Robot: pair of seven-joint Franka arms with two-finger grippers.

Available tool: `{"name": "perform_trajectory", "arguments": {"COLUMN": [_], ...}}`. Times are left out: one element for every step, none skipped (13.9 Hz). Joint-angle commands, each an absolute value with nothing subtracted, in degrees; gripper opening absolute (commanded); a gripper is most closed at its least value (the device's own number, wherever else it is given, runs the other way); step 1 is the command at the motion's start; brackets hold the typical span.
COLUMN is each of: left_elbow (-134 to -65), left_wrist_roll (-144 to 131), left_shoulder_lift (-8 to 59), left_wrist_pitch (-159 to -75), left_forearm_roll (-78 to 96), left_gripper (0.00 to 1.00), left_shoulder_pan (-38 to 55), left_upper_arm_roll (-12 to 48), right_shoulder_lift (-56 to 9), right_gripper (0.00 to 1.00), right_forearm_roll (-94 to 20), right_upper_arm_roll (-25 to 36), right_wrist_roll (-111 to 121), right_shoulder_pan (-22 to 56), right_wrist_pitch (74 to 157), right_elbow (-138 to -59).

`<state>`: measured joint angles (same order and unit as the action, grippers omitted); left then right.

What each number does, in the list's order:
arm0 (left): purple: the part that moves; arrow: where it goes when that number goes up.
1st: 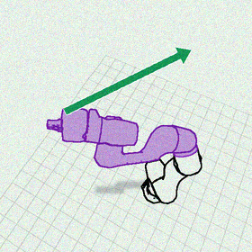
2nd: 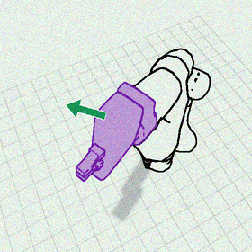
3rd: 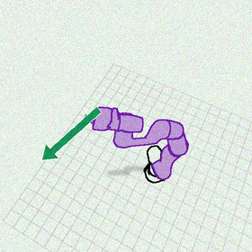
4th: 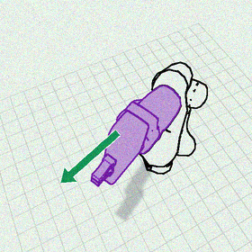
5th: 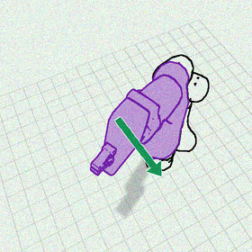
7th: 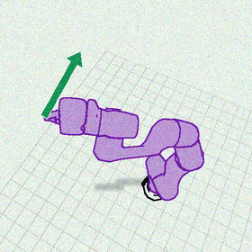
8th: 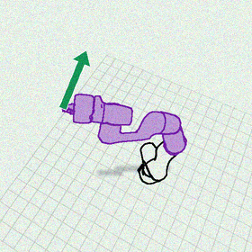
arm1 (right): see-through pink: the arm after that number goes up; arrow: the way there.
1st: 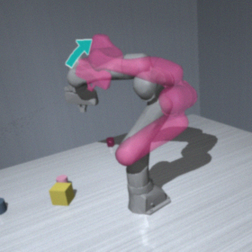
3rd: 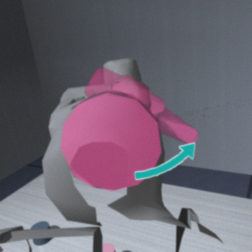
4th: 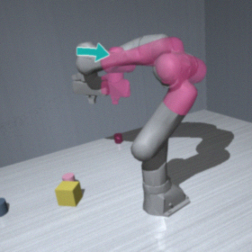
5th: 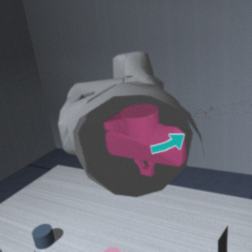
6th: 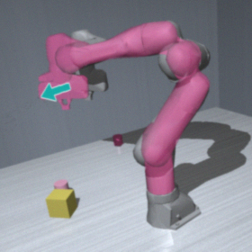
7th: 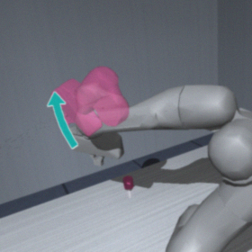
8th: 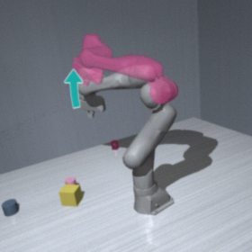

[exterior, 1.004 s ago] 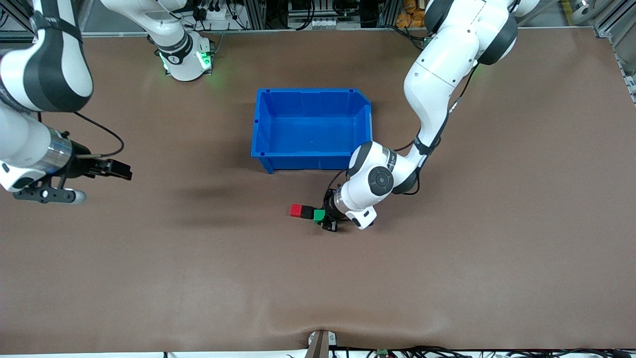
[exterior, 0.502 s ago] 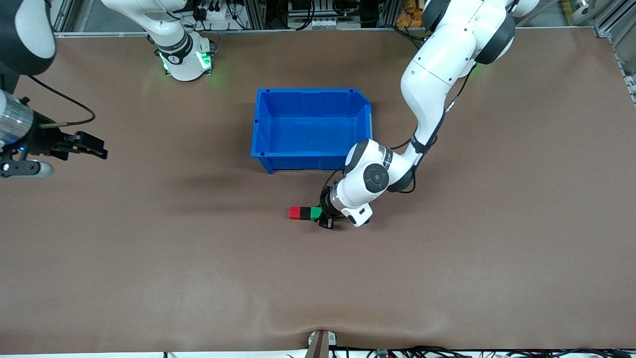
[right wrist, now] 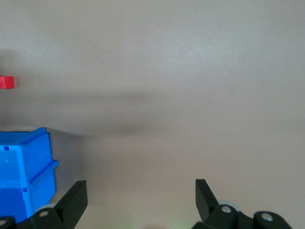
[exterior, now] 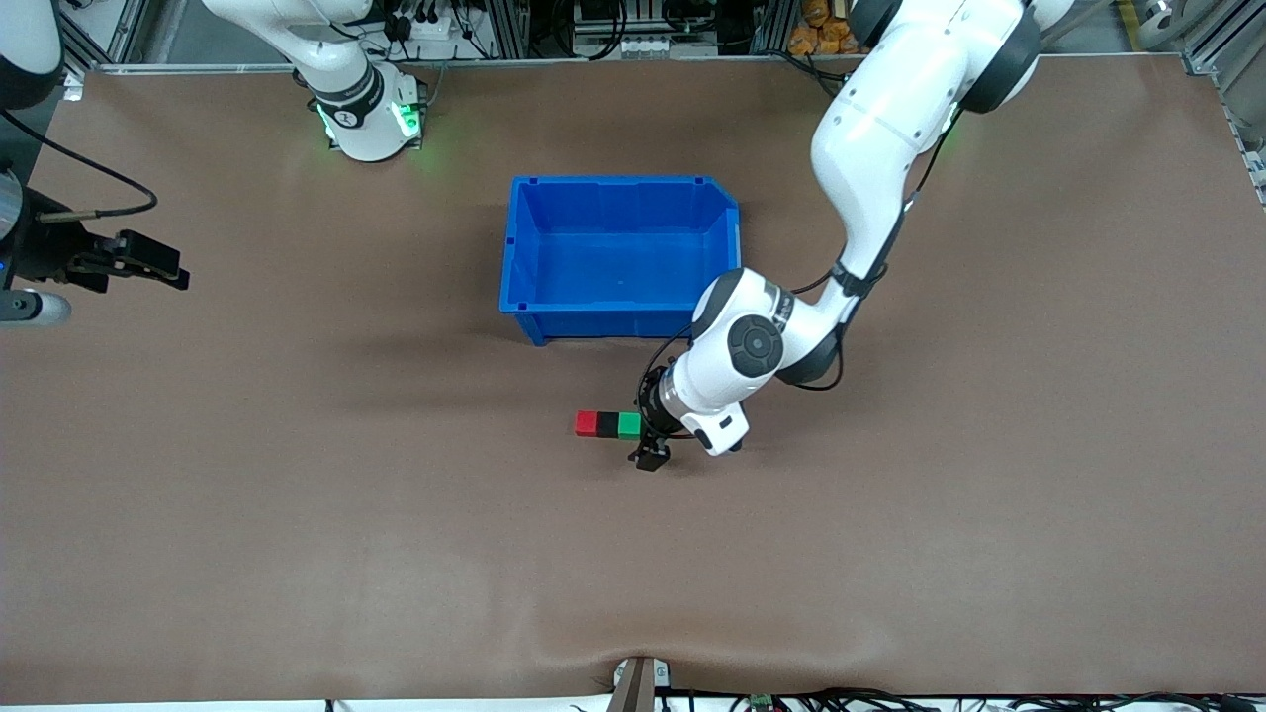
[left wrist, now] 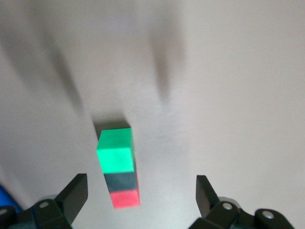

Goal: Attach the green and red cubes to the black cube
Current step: 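Open the left gripper and lift it away from the cubes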

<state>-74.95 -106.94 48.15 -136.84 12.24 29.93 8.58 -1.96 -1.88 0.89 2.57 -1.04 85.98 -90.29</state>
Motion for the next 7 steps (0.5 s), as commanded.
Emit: {"name": "perform_trajectory", "arguments": {"left_elbow": [-77.9,-78.7,-78.9,-78.9,-78.9,-78.8,-78.8], "left_wrist_roll": [-107.0,-106.0,-104.9,-102.9,-100.0,-96.9,-94.8], "left_shoulder_lift": [39.2,36.9,35.2,33.4,31.8,30.4,28.9], "left_wrist_pitch": [-129.0,-127.5,-126.0,-124.0,-121.7,-119.3,-117.5], "left_forearm_roll": [5.1,3.1,1.2,-0.4,-0.8,-0.8,-0.9], "left_gripper": [1.0,1.0,1.0,1.0,1.0,1.0,1.0], "left_shoulder_pan": [27.9,27.1,25.7,24.4,23.1,22.4,21.0], "left_upper_arm_roll": [8.3,8.3,8.3,8.3,8.3,8.3,8.3], "right_shoulder_lift": [1.0,1.7,2.0,1.9,1.9,2.0,2.2], "right_gripper": [1.0,1.0,1.0,1.0,1.0,1.0,1.0], "right_forearm_roll": [-1.5,-1.4,-1.4,-1.4,-1.3,-1.4,-1.6], "right_upper_arm_roll": [-0.4,-0.3,-0.2,-0.1,-0.1,0.0,0.1], "right_wrist_roll": [2.9,2.9,2.9,2.1,-0.2,-2.7,-3.2], "right_shoulder_pan": [-2.0,-2.0,-2.1,-2.2,-2.2,-2.3,-2.5], "right_wrist_pitch": [83.8,84.0,84.0,84.4,84.5,84.4,84.4], "right_elbow": [-90.7,-90.7,-90.6,-90.6,-90.5,-90.5,-90.5]}}
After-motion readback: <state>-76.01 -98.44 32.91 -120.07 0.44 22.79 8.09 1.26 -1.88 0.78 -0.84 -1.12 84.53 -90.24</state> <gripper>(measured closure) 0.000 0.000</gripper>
